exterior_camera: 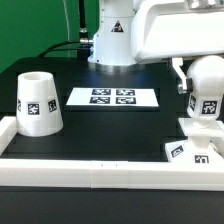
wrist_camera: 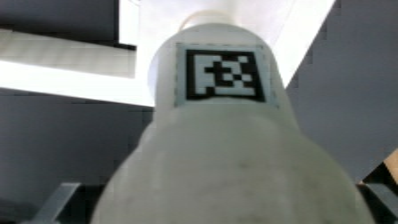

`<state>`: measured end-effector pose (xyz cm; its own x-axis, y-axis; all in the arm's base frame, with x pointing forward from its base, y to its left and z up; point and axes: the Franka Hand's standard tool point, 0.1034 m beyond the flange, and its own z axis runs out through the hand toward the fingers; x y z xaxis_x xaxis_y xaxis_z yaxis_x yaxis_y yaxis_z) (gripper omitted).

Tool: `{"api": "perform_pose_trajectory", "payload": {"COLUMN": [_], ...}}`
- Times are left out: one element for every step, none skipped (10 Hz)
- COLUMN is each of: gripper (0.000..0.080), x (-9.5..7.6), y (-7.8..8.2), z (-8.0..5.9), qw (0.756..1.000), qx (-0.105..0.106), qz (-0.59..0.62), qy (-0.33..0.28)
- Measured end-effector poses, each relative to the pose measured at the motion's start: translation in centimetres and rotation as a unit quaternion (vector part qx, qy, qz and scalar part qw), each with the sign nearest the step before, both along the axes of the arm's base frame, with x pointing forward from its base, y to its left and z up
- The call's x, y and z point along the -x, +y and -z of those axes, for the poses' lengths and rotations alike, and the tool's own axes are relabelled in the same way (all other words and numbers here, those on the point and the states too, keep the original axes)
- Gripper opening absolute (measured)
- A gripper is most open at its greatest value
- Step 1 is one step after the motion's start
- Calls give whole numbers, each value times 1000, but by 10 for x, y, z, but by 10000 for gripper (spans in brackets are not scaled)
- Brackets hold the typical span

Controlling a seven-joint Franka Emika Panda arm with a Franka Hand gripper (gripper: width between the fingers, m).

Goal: Assemble lamp

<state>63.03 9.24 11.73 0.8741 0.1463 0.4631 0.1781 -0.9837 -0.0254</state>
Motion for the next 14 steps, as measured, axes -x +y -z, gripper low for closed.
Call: {"api": "perform_pose_trajectory", "payload": {"gripper": [574,574,574,574,652,652,692,692,692,698,699,699,699,699], "x": [0,-1,-2,-2,-2,-1,-1,-1,-1,-1,-3,-3,-4,-5], "y": [0,-1,0,0,-1,-1,-1,-1,-1,-1,-3,-3,-4,-3], "z": [2,3,2,2,2,3,3,3,3,2,-4,-9,-18,-27], "qw": [1000,1000,1000,999,999,999,999,999,999,999,999,999,1000,1000], "qx": [0,0,1,1,1,1,1,1,1,1,2,2,1,0], "qz": [1,2,3,4,4,4,4,4,4,3,4,3,2,0], "qy": [-4,-15,-30,-36,-36,-36,-35,-35,-35,-34,-36,-33,-25,-19]}}
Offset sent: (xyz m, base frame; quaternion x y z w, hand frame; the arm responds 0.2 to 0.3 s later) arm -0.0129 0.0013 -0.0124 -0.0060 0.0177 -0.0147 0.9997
